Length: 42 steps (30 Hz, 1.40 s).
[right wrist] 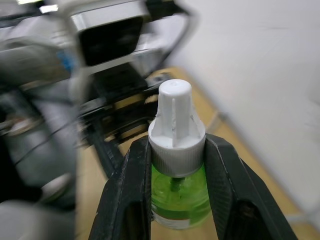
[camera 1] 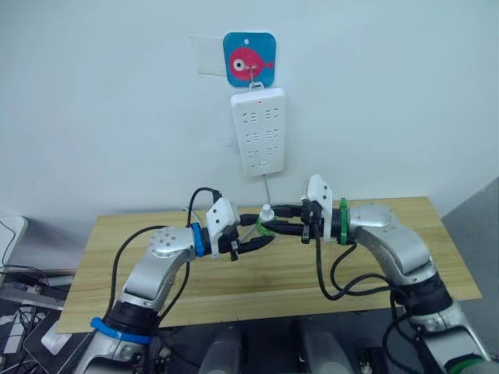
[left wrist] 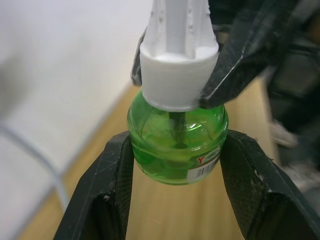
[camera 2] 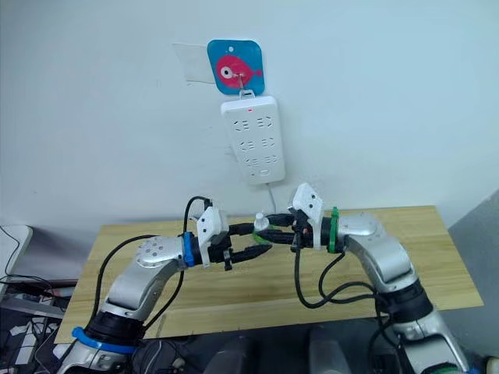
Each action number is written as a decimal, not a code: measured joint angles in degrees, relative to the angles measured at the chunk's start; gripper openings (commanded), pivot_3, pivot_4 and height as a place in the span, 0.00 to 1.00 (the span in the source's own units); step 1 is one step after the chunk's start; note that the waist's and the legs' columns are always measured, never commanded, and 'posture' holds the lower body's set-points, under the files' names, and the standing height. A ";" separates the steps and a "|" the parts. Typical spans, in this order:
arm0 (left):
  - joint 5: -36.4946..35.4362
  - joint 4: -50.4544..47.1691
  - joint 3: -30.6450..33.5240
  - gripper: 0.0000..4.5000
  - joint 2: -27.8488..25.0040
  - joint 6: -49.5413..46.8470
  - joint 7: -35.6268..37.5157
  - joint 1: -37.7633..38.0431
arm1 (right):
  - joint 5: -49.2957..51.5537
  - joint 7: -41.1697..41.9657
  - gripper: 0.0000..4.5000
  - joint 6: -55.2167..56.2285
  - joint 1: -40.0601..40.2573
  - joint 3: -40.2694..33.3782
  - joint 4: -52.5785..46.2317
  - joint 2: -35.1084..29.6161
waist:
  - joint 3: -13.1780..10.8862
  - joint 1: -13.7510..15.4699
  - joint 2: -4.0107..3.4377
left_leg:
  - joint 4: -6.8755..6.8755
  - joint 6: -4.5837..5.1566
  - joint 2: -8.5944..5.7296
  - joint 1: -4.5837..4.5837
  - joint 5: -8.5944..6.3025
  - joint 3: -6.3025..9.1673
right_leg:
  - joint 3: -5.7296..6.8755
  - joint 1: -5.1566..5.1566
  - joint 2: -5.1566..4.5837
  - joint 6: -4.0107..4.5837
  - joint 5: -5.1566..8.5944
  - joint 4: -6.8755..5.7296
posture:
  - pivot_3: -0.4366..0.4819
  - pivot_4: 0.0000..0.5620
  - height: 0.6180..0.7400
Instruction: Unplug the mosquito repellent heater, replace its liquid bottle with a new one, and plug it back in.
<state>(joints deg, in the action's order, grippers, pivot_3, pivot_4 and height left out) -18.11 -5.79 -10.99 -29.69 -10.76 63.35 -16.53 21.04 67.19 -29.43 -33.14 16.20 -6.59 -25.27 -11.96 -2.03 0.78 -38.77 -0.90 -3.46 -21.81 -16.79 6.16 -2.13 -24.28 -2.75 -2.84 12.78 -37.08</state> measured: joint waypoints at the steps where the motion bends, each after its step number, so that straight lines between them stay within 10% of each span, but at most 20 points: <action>1: -0.21 -0.57 -0.29 0.48 -1.05 0.25 2.27 0.00 | -0.01 3.84 0.24 1.01 -1.63 1.08 1.68 -0.24 | 0.00 0.01 0.00 | 0.00 0.00 0.03 0.00 0.00 0.00 | 0.01 0.00 0.03 0.00 0.00 0.02 | 0.46 0.28 1.00; 7: -0.71 -0.81 -2.19 0.48 -3.43 2.34 10.43 -0.45 | -0.12 17.35 0.24 4.15 -6.80 4.75 9.07 0.41 | 0.01 0.26 0.00 | -0.01 -0.06 0.01 -0.05 0.03 0.03 | -0.01 -0.02 -0.04 0.01 0.00 0.05 | 0.48 0.28 1.00; 17: 0.34 -0.20 -4.09 0.48 -1.27 1.19 7.46 -0.78 | 4.89 14.44 0.99 0.50 -4.48 -1.45 3.35 -2.40 | 0.02 0.55 0.02 | -0.01 -0.18 -0.01 -0.09 0.09 0.08 | 0.01 -0.05 -0.12 0.01 0.00 0.03 | 0.42 0.30 1.00; 32: 1.73 1.80 -0.57 0.48 4.54 -1.75 -7.75 0.03 | -2.34 -19.96 0.99 -3.72 9.11 -3.31 -12.40 4.24 | 0.02 -0.06 0.02 | -0.02 -0.23 -0.03 -0.06 0.12 -0.03 | -0.08 -0.08 -0.13 0.01 -0.01 -0.04 | 0.39 0.32 1.00; 42: 1.83 1.67 -0.59 0.48 4.32 -2.67 -7.84 -0.39 | -6.26 -23.28 0.99 -1.07 6.12 -1.86 -6.81 4.79 | 0.02 -0.31 0.02 | -0.01 -0.22 -0.01 -0.04 0.12 -0.03 | -0.06 -0.07 -0.09 0.01 -0.01 -0.06 | 0.39 0.31 1.00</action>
<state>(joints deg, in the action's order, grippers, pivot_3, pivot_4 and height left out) -16.27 -4.11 -11.58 -25.38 -13.43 55.51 -16.93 14.78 43.91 -30.51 -27.02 14.35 -13.39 -20.48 -11.94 -2.34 0.80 -38.78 -1.11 -3.47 -21.85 -16.67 6.13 -2.19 -24.35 -2.83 -2.83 12.77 -37.14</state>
